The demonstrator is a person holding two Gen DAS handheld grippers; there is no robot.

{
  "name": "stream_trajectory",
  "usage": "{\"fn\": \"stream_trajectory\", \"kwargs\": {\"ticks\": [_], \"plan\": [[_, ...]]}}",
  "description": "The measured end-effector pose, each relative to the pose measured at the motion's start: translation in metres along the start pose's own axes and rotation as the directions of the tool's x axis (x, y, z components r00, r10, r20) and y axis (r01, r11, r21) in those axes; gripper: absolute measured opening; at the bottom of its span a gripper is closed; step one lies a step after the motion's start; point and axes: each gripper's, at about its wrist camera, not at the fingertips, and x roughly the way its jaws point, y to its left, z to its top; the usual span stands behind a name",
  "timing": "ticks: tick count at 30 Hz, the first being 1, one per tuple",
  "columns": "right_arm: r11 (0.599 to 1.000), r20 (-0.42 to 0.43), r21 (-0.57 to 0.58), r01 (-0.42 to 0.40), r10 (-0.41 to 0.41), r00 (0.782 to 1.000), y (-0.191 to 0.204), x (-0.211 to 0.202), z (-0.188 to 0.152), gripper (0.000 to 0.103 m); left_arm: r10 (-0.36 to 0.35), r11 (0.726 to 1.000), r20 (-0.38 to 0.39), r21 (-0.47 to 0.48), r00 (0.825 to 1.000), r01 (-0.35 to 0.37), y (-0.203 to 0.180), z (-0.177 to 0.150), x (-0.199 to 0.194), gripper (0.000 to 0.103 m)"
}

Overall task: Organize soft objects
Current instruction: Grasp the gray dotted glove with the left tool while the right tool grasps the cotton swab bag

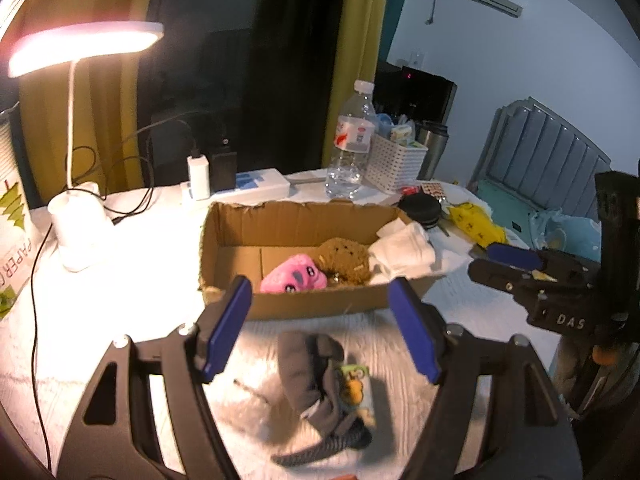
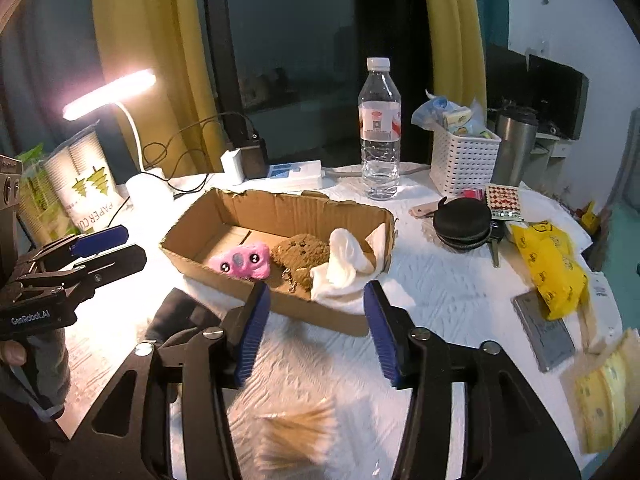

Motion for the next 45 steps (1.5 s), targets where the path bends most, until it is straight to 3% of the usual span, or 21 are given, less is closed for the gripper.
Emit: {"fn": "stream_trajectory", "kwargs": {"ticks": [16, 18, 30, 32, 38, 45], "plan": [[1.0, -0.016, 0.019, 0.012, -0.012, 1.0, 0.017, -0.021, -0.05, 0.062, -0.008, 1.0, -0.033, -0.002, 0.999, 0.008, 0.001, -0.052, -0.028, 0.073], [0.999, -0.014, 0.031, 0.014, -0.013, 1.0, 0.016, -0.02, -0.057, 0.073, -0.011, 1.0, -0.045, 0.002, 0.999, 0.011, 0.0, -0.058, -0.026, 0.073], [0.998, -0.11, 0.071, -0.001, 0.009, 0.994, 0.002, 0.008, -0.09, 0.075, -0.007, 0.999, -0.159, 0.032, 0.987, 0.012, -0.011, -0.081, 0.013, 0.071], [0.997, -0.122, 0.075, -0.003, 0.012, 0.992, -0.001, 0.014, -0.093, 0.075, -0.002, 0.999, -0.182, 0.04, 0.983, 0.01, -0.012, -0.082, 0.02, 0.059], [0.998, -0.14, 0.067, -0.019, 0.028, 0.99, -0.003, 0.031, -0.102, 0.084, 0.003, 0.999, -0.222, 0.042, 0.975, 0.006, -0.013, -0.086, 0.032, 0.042], [0.996, -0.172, 0.059, -0.06, 0.069, 0.983, -0.001, 0.046, -0.105, 0.086, 0.006, 0.999, -0.212, 0.048, 0.977, 0.005, -0.019, -0.085, 0.03, 0.037]]}}
